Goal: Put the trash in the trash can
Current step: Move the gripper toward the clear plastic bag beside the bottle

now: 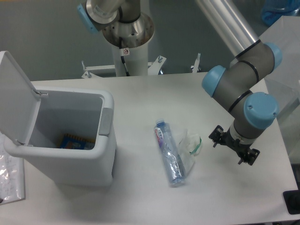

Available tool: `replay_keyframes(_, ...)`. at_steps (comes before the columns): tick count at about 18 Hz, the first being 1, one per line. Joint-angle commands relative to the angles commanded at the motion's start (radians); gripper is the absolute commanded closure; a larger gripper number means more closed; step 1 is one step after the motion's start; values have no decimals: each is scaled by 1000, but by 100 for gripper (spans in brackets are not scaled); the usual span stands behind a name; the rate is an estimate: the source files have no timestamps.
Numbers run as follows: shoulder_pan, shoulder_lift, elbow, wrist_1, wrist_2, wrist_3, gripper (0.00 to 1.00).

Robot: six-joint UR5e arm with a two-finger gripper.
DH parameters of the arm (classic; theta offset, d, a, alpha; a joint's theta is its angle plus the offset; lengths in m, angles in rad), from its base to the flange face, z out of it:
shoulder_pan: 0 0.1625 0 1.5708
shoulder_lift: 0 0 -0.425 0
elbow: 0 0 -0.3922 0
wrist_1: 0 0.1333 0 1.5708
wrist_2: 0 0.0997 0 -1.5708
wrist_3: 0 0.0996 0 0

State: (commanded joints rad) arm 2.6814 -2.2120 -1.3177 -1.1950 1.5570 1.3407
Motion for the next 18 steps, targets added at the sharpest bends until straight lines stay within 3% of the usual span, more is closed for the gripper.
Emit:
replay_keyframes(13,0,-3,-21,-3,3,0,0)
replay_keyframes(18,-3,35,-90,-14,3,-3,0)
